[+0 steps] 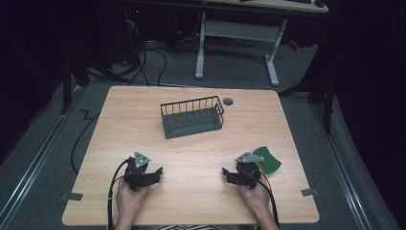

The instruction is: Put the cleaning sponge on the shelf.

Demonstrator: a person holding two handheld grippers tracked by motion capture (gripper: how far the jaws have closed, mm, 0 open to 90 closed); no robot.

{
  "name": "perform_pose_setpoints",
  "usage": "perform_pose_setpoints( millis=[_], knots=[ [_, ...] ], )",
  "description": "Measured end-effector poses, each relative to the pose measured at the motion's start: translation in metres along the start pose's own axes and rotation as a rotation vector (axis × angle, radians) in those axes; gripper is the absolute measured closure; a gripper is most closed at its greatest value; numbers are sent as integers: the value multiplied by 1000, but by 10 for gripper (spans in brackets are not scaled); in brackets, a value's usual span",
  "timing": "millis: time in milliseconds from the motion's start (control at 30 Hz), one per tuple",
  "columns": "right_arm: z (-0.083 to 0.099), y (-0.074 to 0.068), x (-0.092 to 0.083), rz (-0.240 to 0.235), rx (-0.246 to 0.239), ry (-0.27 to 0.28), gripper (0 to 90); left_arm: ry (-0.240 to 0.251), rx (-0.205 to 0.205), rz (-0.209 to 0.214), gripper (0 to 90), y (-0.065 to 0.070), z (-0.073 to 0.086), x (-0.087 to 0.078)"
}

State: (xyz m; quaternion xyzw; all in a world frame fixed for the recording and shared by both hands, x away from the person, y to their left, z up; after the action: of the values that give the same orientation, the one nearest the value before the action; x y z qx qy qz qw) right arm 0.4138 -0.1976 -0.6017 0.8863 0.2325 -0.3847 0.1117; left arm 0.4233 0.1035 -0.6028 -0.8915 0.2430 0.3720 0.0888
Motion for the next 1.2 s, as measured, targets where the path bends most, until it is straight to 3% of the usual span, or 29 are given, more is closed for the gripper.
perform_pose_setpoints(
  millis=[333, 467, 733, 800, 1000, 1067, 1200],
  knots=[
    [0, -2, 0, -1, 4, 1, 276, -3, 3, 0, 274, 1, 0, 1],
    [0, -2, -1, -7, -10, 5, 296, -14, 19, 8, 189, 5, 0, 3],
    [0, -3, -1, -18, -19, 6, 311, -14, 13, 6, 197, 5, 0, 2],
    [1, -5, -1, -38, -42, -4, 249, 0, 10, 2, 297, 5, 0, 0],
    [1, -10, -2, -60, -49, -3, 269, 3, -12, 6, 310, 2, 1, -2],
    [1, -11, -3, -65, -44, 15, 329, -3, -17, 20, 333, 5, 1, -4],
    [2, -11, -4, -65, -36, 12, 351, -1, -16, 14, 336, 7, 3, -6]
  ],
)
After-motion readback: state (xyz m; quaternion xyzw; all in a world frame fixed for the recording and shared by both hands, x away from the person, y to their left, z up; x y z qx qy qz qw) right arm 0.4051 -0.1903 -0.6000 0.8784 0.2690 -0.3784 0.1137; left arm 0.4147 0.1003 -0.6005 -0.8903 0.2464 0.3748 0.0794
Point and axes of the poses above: each handheld gripper's, and its own axes: x roughly forward along the jaws, z roughly out of its underside, y roughly to its right, the point moved 10 cm from there along x, roughly forward along the jaws, and after that the axes turned 3 degrees about -y, right-handed, at the moved point
